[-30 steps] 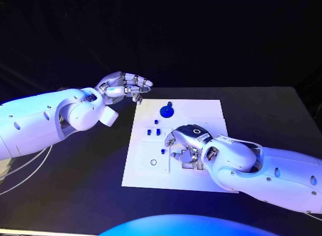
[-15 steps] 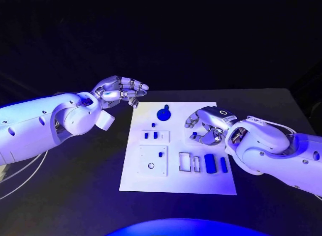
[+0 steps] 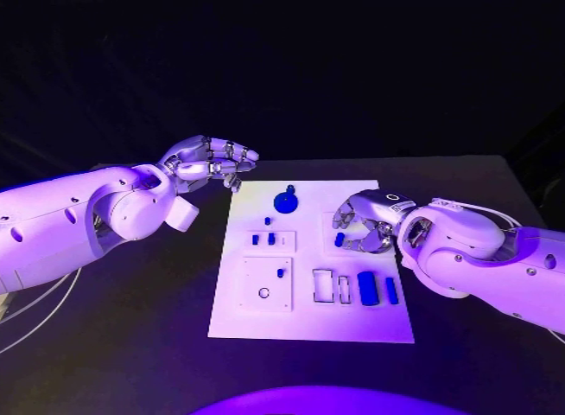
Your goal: Assemble the parts on the task board
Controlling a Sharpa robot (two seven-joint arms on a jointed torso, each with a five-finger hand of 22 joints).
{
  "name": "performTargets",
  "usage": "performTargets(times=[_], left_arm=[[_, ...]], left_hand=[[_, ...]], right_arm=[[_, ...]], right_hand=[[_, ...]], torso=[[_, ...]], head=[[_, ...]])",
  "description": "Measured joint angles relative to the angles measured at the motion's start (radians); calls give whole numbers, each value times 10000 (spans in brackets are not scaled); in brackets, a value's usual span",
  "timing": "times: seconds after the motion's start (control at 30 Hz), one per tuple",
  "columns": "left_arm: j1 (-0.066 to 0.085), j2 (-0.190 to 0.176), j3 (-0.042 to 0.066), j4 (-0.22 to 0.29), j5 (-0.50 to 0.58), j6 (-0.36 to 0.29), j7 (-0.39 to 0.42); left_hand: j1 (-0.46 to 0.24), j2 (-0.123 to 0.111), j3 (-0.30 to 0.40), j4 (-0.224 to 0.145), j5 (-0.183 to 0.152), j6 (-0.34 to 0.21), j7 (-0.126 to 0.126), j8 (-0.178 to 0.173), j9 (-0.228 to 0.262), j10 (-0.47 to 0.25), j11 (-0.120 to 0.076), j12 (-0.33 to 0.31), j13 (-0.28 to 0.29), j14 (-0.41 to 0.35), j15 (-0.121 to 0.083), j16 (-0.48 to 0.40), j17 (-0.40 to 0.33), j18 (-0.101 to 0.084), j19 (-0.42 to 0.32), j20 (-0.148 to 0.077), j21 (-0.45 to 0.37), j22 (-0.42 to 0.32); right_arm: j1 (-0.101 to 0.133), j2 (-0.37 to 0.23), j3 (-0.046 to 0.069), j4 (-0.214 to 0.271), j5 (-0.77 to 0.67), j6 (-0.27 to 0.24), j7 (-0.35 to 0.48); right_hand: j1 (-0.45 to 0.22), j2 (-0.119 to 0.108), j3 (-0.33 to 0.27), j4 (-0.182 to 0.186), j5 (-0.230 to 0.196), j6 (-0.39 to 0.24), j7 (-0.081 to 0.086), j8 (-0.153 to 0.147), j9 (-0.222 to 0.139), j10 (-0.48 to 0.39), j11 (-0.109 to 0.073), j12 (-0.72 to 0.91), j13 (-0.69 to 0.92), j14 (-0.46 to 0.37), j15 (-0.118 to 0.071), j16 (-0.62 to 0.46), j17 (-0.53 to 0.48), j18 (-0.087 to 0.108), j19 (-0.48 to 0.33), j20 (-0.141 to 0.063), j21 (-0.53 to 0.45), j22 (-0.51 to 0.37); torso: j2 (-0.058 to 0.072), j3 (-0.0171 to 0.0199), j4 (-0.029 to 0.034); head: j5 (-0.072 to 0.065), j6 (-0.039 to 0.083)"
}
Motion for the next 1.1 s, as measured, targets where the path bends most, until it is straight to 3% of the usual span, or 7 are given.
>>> performTargets(times=[0.23,0.6,0.97,1.1], left_arm=[[-3,3,-2,-3,-3,11,-4],[-1,-10,-2,-3,-5,16,-9],[-1,-13,-2,-3,-8,20,-22],[-1,-13,-2,-3,-9,23,-28]], left_hand=[[0,0,0,0,0,0,0,0,0,0,0,0,1,0,0,0,0,0,0,0,0,0],[0,0,0,0,0,0,0,0,0,1,0,0,1,0,0,0,1,0,0,0,0,1],[0,0,0,0,0,0,0,0,0,1,0,0,2,0,0,-1,2,0,0,0,0,-8],[0,0,0,0,0,0,0,0,0,1,0,0,2,0,0,-1,2,0,0,0,0,-8]], right_arm=[[-24,223,-26,-292,-23,294,-54],[-119,406,-52,-409,-69,309,-55],[-157,433,-54,-451,-118,169,-68],[-170,461,-56,-479,-163,48,-108]], right_hand=[[112,112,9,65,0,75,73,0,-9,46,-45,211,15,0,0,85,43,0,36,37,0,75],[204,204,792,560,64,814,226,161,14,974,-291,719,56,19,-95,367,413,-2,576,-218,747,875],[152,152,1297,558,61,1286,153,398,160,1634,-486,858,138,19,-283,367,364,-2,818,-387,1212,1206],[230,343,1533,404,-24,1500,84,575,267,1901,-499,943,171,16,-421,367,319,-2,912,-481,1389,1206]], torso=[[2,-8,13],[-3,-9,6],[-9,-8,-2],[-9,-8,-4]], head=[[-12,-9],[-14,-31],[-19,-37],[-32,-42]])
